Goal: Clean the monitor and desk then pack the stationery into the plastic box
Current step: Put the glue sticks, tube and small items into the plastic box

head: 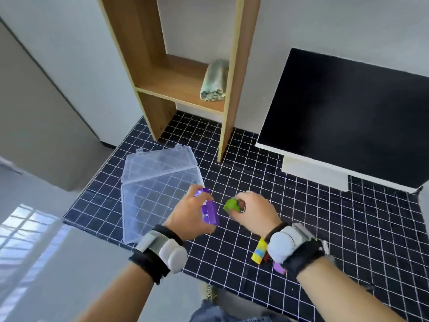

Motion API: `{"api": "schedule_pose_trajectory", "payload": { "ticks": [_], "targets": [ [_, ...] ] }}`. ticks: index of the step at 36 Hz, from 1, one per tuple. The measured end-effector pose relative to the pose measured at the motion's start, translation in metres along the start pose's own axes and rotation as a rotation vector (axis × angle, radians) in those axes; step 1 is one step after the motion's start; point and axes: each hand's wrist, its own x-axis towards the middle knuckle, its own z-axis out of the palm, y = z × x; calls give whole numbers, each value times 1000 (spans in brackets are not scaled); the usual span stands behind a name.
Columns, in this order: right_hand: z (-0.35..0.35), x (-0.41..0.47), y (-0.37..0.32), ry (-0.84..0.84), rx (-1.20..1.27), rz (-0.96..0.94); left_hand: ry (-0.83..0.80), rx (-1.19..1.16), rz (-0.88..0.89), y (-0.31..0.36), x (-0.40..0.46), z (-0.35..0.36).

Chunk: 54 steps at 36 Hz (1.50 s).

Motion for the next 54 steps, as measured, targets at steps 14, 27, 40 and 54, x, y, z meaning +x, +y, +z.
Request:
{"api": "schedule_pose_trajectory", "payload": {
  "ticks": [14, 27, 40, 54],
  "targets": [
    [37, 45, -51, -169, -134, -21, 29, -80, -144, -64, 11, -3],
    [64, 66, -63, -219, -336, 3, -84, -1, -282, -85, 36, 17],
    [68, 65, -63, -311, -410, 38, -160, 15, -373, -95, 44, 29],
    [33, 18, -27, -120, -186, 17, -78, -1, -335, -87, 34, 26]
  ]
}}
